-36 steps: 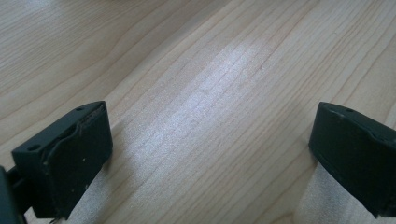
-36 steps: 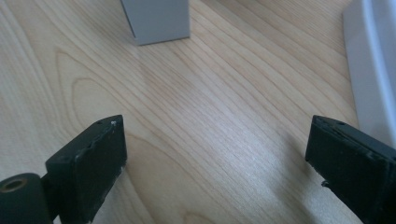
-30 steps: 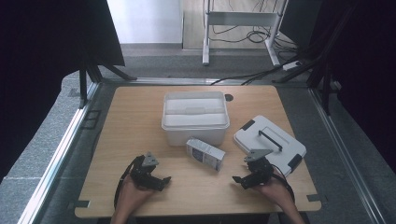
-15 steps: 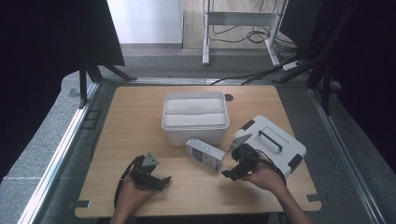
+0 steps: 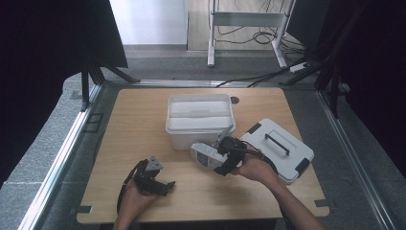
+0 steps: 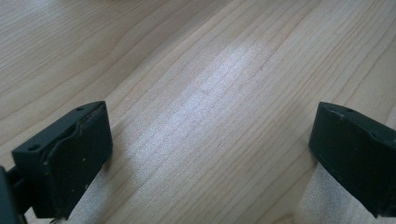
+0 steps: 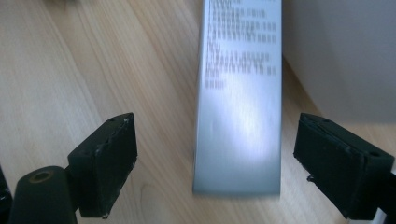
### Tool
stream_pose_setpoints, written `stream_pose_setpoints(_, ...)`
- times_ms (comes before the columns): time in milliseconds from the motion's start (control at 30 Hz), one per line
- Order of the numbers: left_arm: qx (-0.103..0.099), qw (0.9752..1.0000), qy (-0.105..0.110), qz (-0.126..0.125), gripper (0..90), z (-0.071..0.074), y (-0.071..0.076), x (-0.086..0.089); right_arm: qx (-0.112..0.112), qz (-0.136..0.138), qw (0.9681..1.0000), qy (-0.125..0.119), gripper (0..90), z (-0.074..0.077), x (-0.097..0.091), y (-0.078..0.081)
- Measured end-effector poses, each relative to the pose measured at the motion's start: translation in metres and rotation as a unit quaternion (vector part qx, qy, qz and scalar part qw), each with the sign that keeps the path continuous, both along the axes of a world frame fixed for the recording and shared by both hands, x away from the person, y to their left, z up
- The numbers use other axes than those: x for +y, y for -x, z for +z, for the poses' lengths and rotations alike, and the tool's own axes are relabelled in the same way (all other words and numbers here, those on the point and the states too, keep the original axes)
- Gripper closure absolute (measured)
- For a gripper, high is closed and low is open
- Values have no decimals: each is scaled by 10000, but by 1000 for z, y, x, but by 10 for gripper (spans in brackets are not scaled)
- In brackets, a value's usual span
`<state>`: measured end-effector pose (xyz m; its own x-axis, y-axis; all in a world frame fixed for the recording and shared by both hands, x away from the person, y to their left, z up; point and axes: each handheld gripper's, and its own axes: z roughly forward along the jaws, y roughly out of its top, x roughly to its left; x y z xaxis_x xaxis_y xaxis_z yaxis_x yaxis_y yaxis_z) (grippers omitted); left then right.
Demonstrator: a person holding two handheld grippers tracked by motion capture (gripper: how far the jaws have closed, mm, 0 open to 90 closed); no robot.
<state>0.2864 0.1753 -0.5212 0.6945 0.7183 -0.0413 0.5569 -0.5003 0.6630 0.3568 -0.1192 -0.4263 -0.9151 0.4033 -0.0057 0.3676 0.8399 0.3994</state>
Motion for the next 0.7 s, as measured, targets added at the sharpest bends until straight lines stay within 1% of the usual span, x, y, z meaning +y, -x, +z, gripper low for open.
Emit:
stream_pose_setpoints(67, -2, 10000, -2, 2, 0, 0, 0, 0, 49, 72, 9999, 108, 151, 0, 10, -4)
stream_pose_setpoints(100, -3, 10000, -3, 2, 0, 0, 0, 0, 94, 140, 9997, 200, 169, -1, 19, -8)
stream_pose_setpoints(167, -3, 10000, -2, 3, 0, 0, 0, 0, 123, 169, 9995, 240, 182, -1, 23, -10)
stream_pose_setpoints(200, -3, 10000, -3, 3, 0, 0, 0, 0, 146, 212, 9992, 298, 189, -3, 27, -11)
stream_pose_setpoints(233, -3, 10000, -3, 3, 0, 0, 0, 0, 172, 223, 9985, 465, 221, -6, 37, -14)
stream_pose_setpoints(300, -5, 10000, -1, 6, 0, 0, 0, 0, 202, 258, 9978, 570, 262, -8, 42, -18)
stream_pose_setpoints(333, -5, 10000, -1, 6, 0, 0, 0, 0, 202, 258, 9978, 570, 262, -8, 42, -18)
stream_pose_setpoints(367, -5, 10000, 1, 8, 0, 0, 0, 0, 252, 261, 9970, 684, 310, -12, 48, -22)
stream_pose_setpoints(400, -5, 10000, 1, 8, 0, 0, 0, 0, 252, 261, 9970, 684, 310, -12, 48, -22)
stream_pose_setpoints(433, -3, 10000, -5, 1, 0, 0, 0, 0, 245, 268, 9968, 718, 341, -13, 49, -23)
stream_pose_setpoints(467, -2, 10000, -8, -2, 0, 0, 0, 0, 224, 242, 9963, 799, 408, -15, 52, -26)
stream_pose_setpoints(500, -2, 10000, -8, -2, 0, 0, 0, 0, 224, 242, 9963, 799, 408, -15, 52, -26)
stream_pose_setpoints(533, -2, 10000, -11, -4, 0, 0, 0, 0, 226, 181, 9960, 847, 498, -15, 53, -28)
stream_pose_setpoints(567, -2, 10000, -11, -4, 0, 0, 0, 0, 226, 181, 9960, 847, 498, -15, 53, -28)
stream_pose_setpoints(600, -2, 10000, -9, -2, 0, 0, 0, 0, 238, 174, 9959, 853, 523, -15, 52, -29)
stream_pose_setpoints(633, -2, 10000, -10, -3, 0, 0, 0, 0, 342, 146, 9959, 820, 544, -14, 51, -31)
stream_pose_setpoints(700, -2, 10000, -9, -3, 0, 0, 0, 0, 338, 153, 9959, 829, 547, -14, 51, -30)
